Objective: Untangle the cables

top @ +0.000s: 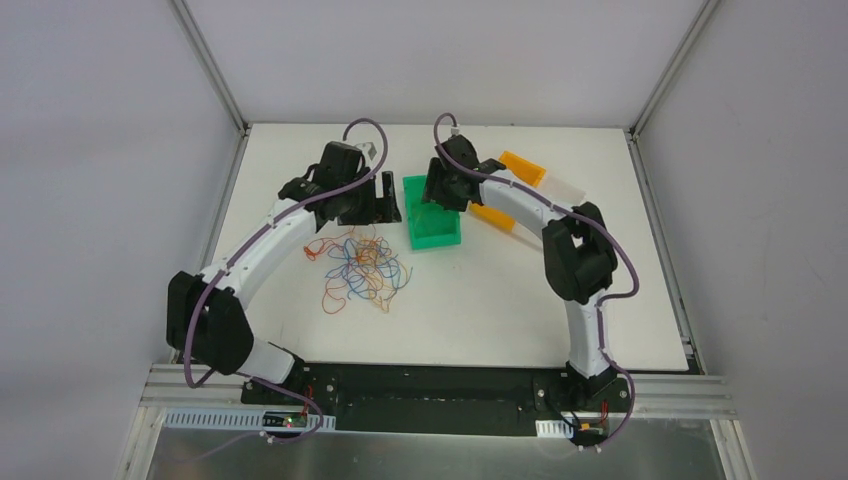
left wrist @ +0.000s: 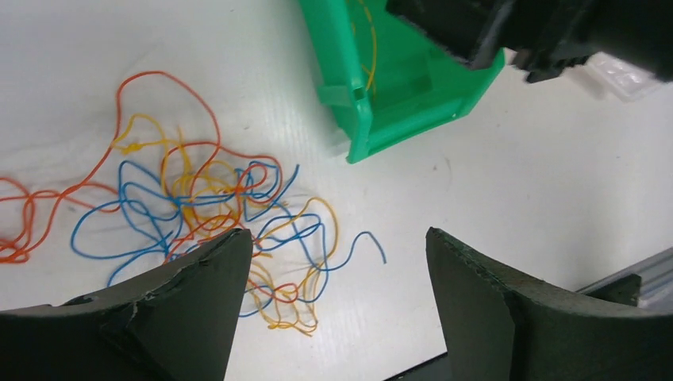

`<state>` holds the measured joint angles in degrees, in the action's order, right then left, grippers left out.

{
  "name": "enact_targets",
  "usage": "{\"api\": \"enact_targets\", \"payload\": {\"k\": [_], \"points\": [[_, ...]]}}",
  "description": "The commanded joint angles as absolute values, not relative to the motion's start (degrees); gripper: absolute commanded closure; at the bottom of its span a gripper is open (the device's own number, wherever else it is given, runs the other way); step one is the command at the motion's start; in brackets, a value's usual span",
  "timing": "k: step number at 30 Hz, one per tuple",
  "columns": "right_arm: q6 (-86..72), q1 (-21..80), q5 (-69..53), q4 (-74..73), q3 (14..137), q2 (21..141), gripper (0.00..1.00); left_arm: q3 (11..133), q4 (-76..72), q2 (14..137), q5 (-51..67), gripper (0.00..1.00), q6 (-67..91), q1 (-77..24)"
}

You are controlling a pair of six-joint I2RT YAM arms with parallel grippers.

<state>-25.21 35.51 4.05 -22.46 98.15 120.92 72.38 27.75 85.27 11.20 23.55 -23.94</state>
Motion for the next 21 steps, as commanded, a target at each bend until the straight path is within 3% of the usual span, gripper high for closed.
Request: {"api": "enact_targets", "payload": {"k": [1, 4, 8, 14, 21], "points": [[-24.62, 35.98, 3.75, -21.84, 95.21, 110.73, 0.36, 66.38, 28.78, 78.97, 4.95, 0.14, 22.36, -23.91], [-24.52, 36.10, 2.85, -20.87, 90.90, 105.61, 0.30, 60.62, 29.29, 76.18, 0.60, 0.08, 24.01, -23.92], [-24.26, 36.21, 2.23, -19.65, 84.08, 96.52, 0.20, 53.40, 28.60, 73.14, -3.32, 0.07, 25.18, -23.93], [-23.59, 36.18, 6.60, -15.02, 67.76, 79.53, 0.14, 49.48, 27.73, 73.48, -2.63, 0.11, 24.62, -23.99], [-22.24, 35.98, 10.22, -14.24, 52.06, 64.58, 0.13, 47.64, 24.76, 78.30, -0.10, 0.17, 25.28, -24.00]]}}
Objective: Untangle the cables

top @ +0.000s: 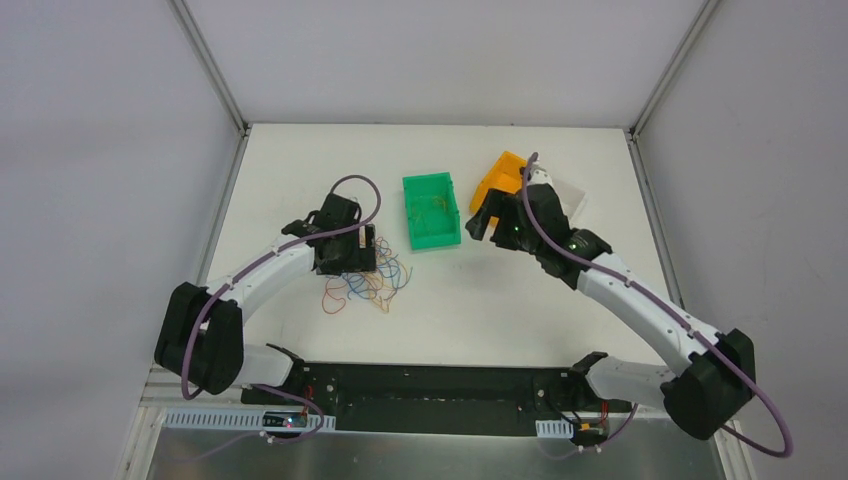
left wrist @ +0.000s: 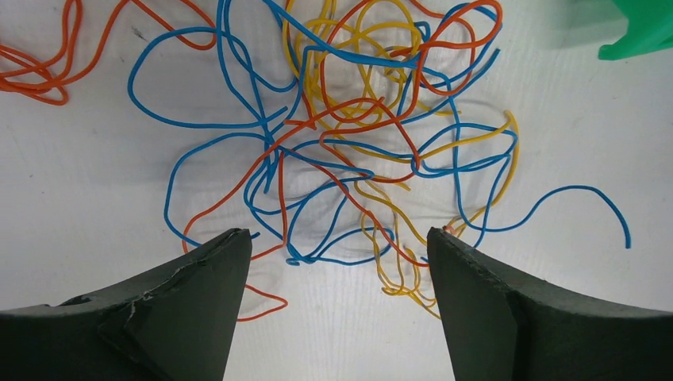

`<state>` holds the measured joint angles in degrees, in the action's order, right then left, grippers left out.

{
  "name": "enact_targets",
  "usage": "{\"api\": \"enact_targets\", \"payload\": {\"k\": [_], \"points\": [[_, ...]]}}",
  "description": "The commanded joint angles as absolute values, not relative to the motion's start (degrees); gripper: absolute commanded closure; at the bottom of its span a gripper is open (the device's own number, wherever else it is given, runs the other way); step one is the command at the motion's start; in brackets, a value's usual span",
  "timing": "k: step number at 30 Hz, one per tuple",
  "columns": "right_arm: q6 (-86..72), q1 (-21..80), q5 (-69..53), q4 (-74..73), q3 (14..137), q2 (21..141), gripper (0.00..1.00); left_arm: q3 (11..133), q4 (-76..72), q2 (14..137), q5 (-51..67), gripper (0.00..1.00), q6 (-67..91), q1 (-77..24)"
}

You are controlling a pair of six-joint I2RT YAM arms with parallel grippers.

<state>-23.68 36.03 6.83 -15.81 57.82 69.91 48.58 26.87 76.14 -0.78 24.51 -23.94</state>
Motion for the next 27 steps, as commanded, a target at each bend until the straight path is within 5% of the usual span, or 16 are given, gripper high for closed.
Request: {"api": "enact_targets", "payload": {"k": [1, 7, 15, 27], "points": [[-22.12, 35.95, 10.48, -14.32, 50.47, 63.06, 0.14, 47.76, 24.63, 78.95, -0.08, 0.18, 25.23, -24.06], [-23.68, 35.96, 9.15, -13.14, 42.54, 57.27, 0.13, 46.72, 23.73, 80.24, 2.06, 0.37, 26.19, -25.39], [-26.49, 35.96, 4.89, -11.51, 39.00, 55.22, 0.14, 42.79, 23.90, 77.30, 0.65, 1.00, 29.68, -33.72], [-28.53, 36.03, -4.58, -9.25, 37.46, 58.85, 0.14, 47.22, 24.42, 73.49, -4.06, 1.00, 39.90, -51.87]]}}
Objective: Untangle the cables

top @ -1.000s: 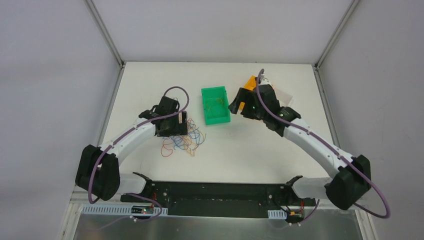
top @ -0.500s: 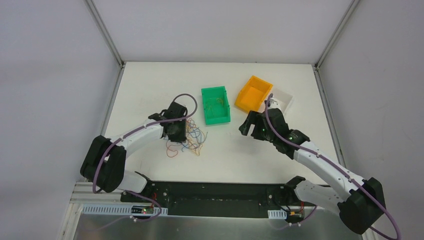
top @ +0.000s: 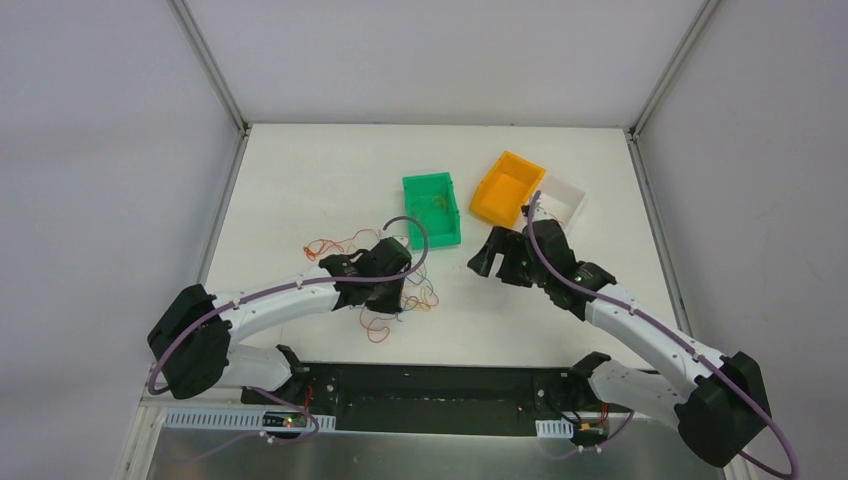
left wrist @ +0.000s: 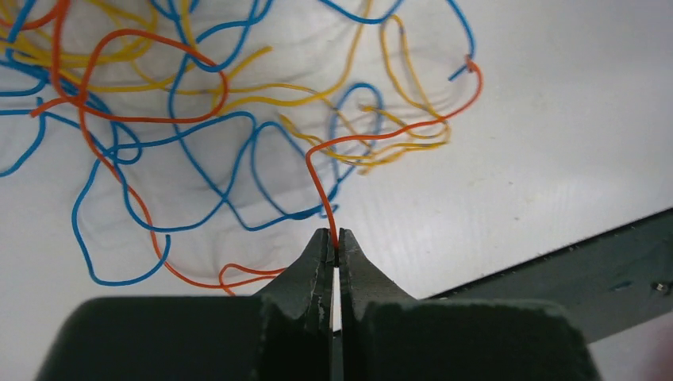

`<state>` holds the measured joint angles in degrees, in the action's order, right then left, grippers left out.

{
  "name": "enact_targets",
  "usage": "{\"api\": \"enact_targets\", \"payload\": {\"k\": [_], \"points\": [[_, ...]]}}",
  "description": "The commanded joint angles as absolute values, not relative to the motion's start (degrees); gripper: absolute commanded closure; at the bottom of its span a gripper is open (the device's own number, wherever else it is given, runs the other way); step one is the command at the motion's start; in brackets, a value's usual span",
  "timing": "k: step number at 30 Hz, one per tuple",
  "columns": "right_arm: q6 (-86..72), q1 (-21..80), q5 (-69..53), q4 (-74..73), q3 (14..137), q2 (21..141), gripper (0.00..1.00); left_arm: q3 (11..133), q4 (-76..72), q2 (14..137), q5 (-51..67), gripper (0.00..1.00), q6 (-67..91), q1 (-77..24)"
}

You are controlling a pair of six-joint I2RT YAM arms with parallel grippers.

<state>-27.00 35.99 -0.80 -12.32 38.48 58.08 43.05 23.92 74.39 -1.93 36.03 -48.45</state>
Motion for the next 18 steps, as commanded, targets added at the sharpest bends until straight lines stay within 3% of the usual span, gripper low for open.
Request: {"api": "enact_targets", "payload": {"k": [1, 6, 12, 18], "points": [[-28.68, 36.10, -5.10, -8.97, 37.10, 59.07, 0.14, 47.83, 24.37, 73.60, -3.72, 1.00, 40.09, -52.15], [-29.26, 37.11, -6.48, -8.12, 36.06, 60.47, 0.14, 49.13, 24.26, 73.04, -4.76, 1.00, 40.13, -52.18], [-29.93, 39.73, -6.03, -7.69, 35.14, 62.69, 0.14, 48.59, 24.39, 70.72, -6.91, 0.61, 39.04, -52.09], [-30.96, 42.50, -4.86, -5.70, 33.85, 64.35, 0.14, 47.09, 24.70, 68.15, -7.07, 0.40, 38.97, -49.82]]}}
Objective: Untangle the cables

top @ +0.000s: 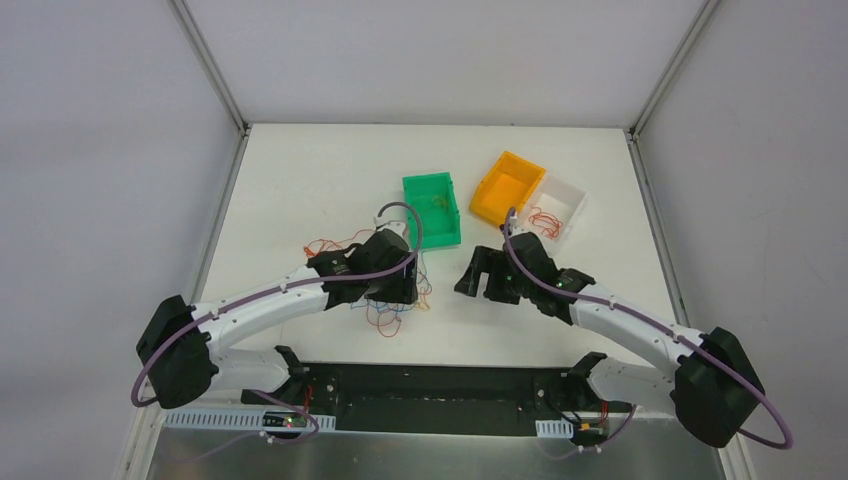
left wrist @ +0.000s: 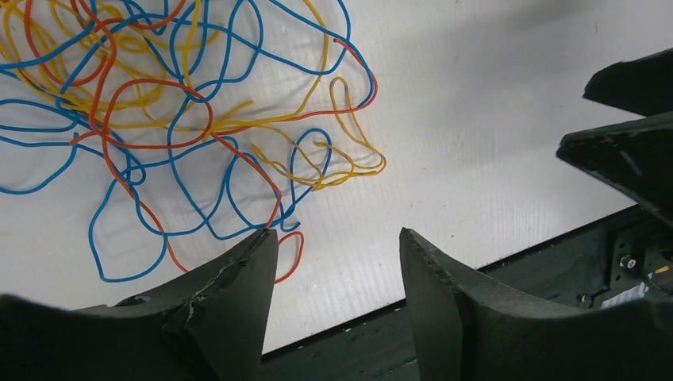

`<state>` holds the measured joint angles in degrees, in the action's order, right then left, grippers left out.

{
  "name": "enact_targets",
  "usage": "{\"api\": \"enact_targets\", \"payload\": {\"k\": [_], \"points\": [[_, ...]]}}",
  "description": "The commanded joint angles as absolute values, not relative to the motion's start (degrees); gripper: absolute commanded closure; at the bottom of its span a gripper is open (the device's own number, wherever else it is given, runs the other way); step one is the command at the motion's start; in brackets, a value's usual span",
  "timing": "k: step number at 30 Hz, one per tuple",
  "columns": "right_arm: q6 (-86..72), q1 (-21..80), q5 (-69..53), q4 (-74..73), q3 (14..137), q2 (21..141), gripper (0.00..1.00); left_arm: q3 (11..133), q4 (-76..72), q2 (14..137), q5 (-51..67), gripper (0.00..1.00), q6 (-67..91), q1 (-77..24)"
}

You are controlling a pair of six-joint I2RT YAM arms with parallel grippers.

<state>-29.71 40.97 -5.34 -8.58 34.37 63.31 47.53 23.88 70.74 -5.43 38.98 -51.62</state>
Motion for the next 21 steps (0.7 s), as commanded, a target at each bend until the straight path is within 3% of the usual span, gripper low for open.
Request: {"api": "enact_targets", "payload": {"k": [1, 5, 21], "points": [[-30.92, 42.93, -4.72, -5.52, 33.80, 64.89, 0.14, 46.63, 24.72, 67.51, -6.59, 0.37, 39.02, -49.15], [-30.95, 44.46, -4.40, -4.51, 34.32, 67.81, 0.15, 44.52, 24.70, 65.34, -5.44, 0.28, 38.91, -46.12], [-27.08, 49.59, -2.28, -1.91, 47.74, 85.47, 0.38, 39.20, 24.85, 61.67, -0.08, 0.27, 37.07, -35.32]]}}
